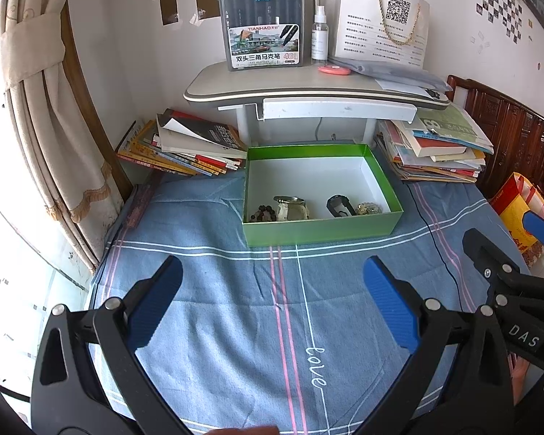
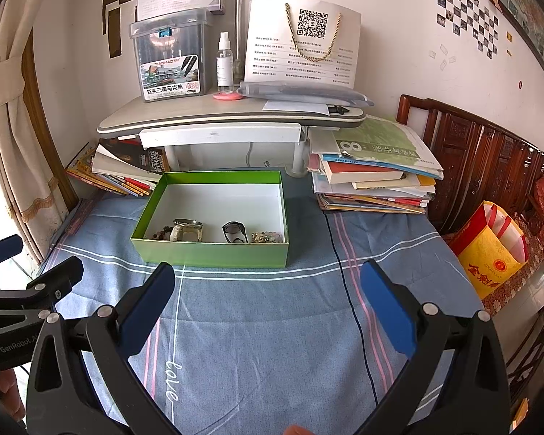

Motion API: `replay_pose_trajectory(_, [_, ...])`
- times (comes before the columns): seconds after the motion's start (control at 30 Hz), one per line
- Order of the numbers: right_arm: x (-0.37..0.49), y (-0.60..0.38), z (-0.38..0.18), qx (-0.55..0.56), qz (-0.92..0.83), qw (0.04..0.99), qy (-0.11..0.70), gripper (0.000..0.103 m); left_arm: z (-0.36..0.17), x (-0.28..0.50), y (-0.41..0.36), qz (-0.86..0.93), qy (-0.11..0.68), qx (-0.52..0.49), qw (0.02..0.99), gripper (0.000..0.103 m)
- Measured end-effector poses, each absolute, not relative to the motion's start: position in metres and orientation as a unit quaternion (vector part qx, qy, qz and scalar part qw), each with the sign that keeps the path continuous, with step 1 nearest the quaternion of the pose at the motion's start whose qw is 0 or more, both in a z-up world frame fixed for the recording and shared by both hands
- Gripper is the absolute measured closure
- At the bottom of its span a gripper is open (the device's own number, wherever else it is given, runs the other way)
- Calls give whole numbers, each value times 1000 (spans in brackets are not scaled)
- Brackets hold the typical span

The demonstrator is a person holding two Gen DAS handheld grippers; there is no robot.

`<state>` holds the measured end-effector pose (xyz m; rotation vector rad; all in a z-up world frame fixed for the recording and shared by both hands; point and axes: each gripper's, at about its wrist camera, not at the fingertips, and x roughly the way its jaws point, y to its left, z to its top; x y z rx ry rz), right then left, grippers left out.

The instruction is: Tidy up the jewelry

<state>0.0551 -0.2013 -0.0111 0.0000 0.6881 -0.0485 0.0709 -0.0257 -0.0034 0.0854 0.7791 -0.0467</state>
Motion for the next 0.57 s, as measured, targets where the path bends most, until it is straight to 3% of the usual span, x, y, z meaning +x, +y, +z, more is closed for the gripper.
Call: replay_pose_trajectory(0.57, [52,-199,-15,6,-29,938,344,3,-7,72,-28,-22,390,44,919,4])
